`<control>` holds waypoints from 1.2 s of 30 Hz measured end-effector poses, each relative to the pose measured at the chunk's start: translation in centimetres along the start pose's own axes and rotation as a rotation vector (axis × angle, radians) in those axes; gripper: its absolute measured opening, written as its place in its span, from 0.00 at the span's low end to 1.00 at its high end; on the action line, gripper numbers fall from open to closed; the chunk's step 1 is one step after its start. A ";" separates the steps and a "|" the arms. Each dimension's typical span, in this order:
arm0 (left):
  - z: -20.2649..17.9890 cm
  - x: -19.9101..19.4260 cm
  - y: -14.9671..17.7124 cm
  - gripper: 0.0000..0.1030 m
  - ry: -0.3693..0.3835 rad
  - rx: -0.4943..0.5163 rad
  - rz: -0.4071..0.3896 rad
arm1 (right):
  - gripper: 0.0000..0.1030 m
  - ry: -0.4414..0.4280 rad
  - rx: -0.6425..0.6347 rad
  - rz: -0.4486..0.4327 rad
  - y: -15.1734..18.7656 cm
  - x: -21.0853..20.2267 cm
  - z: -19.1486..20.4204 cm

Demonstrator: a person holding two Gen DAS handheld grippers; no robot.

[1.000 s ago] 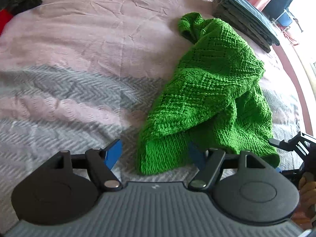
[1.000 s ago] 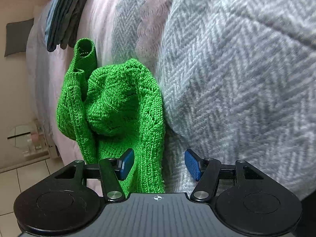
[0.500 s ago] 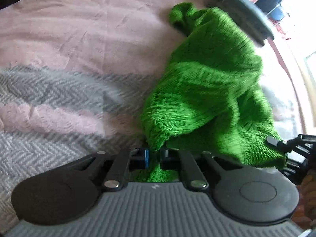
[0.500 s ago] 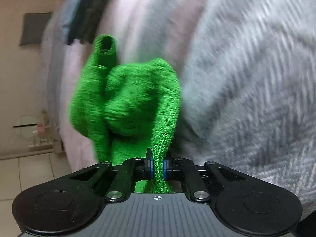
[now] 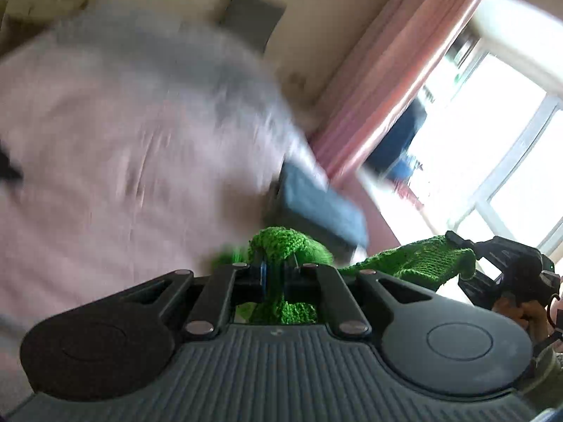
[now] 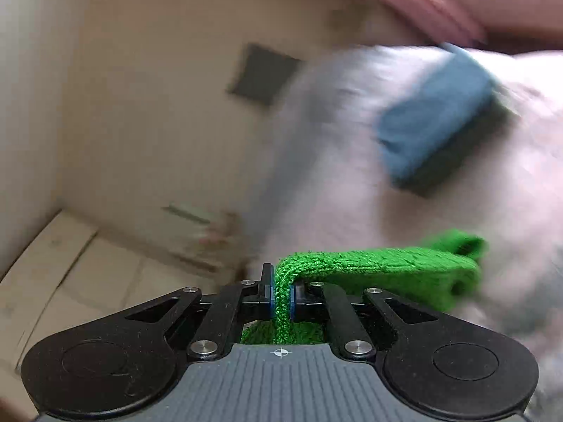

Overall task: Fold clothes
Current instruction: 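Grasp the green vest with the right gripper and lift it, shaking it out, then lay the green vest flat on the bed and open the right gripper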

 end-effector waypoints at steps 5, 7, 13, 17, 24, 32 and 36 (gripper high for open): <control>-1.8 -5.7 -5.3 0.05 0.028 0.011 -0.163 | 0.06 -0.124 -0.146 0.034 -2.0 1.7 9.2; -2.2 -7.8 -6.5 0.05 0.043 0.000 -0.210 | 0.06 -0.143 -0.166 0.043 -2.6 1.8 11.5; -3.2 -11.3 -8.9 0.05 0.047 -0.005 -0.266 | 0.06 -0.199 -0.186 0.062 -3.9 1.0 16.1; -3.0 -12.5 -10.5 0.05 0.026 -0.014 -0.286 | 0.06 -0.175 -0.182 0.045 -5.1 1.7 16.6; -0.8 -9.6 -13.1 0.05 -0.037 -0.073 -0.260 | 0.06 -0.071 -0.056 0.068 -8.1 6.6 12.1; -1.2 -11.2 -14.1 0.05 -0.005 -0.069 -0.338 | 0.06 -0.220 -0.163 0.026 -9.3 3.4 13.9; -1.2 -13.2 -10.0 0.05 0.020 -0.066 -0.327 | 0.06 -0.233 -0.183 0.103 -6.6 -0.2 12.2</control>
Point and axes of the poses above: each gripper's, at about its wrist camera, not at the fingertips, and x roughly the way its jaws point, z to its left, y to its underside, the point moved 5 cm from there along x, roughly the way its jaws point, and after that the axes turned 8 degrees about -y, right-handed, at the moved point
